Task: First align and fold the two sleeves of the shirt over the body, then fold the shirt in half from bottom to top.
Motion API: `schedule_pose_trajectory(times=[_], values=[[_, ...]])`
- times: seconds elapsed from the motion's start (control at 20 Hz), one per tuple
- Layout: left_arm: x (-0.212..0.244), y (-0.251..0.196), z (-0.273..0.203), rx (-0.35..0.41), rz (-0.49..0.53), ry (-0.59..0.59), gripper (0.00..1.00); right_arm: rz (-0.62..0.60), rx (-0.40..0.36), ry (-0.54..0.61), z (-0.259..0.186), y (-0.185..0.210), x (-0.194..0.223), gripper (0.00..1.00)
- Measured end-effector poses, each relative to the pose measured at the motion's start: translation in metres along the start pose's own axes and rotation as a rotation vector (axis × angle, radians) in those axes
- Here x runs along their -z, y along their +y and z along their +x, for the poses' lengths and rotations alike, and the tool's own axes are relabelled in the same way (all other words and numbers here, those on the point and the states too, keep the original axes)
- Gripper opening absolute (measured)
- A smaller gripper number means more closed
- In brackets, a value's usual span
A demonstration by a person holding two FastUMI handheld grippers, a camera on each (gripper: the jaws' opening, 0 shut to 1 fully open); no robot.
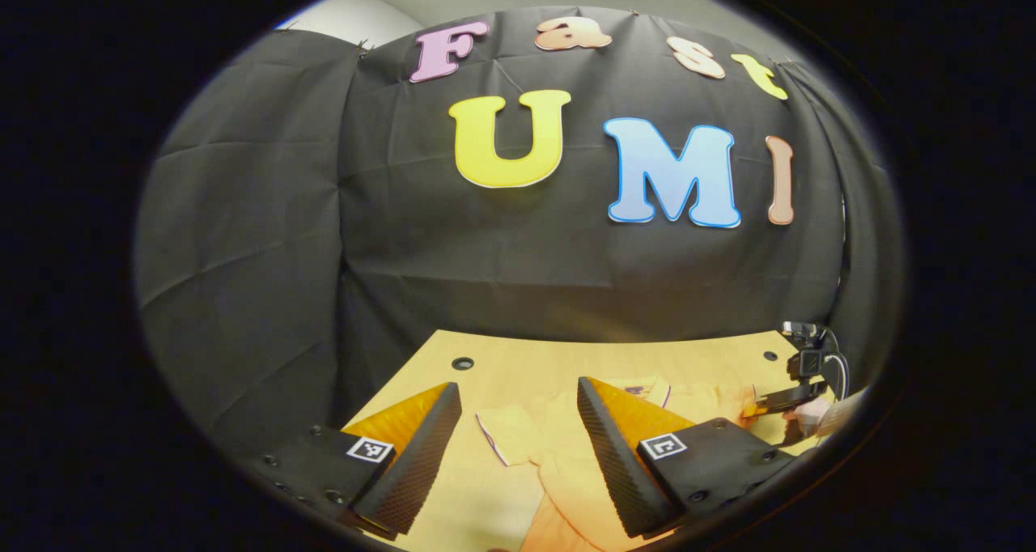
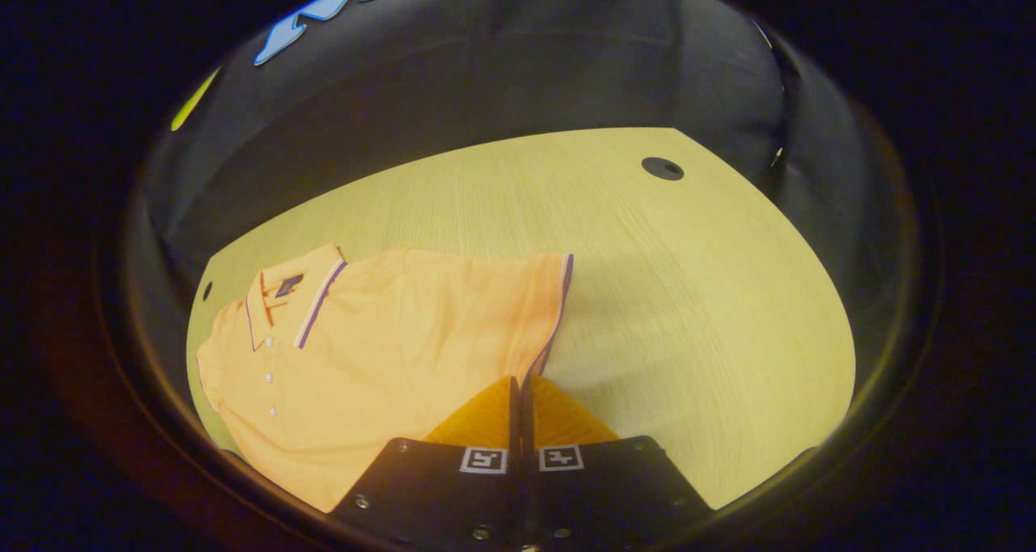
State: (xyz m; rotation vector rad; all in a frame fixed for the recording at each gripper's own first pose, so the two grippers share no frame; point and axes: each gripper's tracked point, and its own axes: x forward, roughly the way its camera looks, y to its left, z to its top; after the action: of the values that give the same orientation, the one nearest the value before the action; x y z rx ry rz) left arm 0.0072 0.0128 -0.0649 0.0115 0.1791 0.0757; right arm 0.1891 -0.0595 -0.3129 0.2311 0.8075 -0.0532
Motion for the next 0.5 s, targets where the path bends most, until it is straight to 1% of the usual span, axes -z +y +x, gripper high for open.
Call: schedule_pose_trajectory(times=[0.1, 0.25, 0.4, 0.5], values=[[0.000, 0.001, -0.001, 0.003, -0.002, 0.001, 0.94, -0.033, 0.011, 0.006, -0.001, 0.001, -0.002, 0.00], [0.002, 0.004, -0.001, 0.001, -0.005, 0.002, 0.95, -0.063, 0.020, -0.042, -0.009, 0.012, -0.020, 0.00], [0.002, 0.008, -0.003, -0.002, -0.007, -0.001, 0.95, -0.105, -0.005, -0.087, -0.018, 0.035, -0.039, 0.00], [0.002, 0.013, -0.004, -0.010, -0.006, -0.002, 0.95, -0.145, -0.033, -0.112, -0.024, 0.057, -0.050, 0.00]])
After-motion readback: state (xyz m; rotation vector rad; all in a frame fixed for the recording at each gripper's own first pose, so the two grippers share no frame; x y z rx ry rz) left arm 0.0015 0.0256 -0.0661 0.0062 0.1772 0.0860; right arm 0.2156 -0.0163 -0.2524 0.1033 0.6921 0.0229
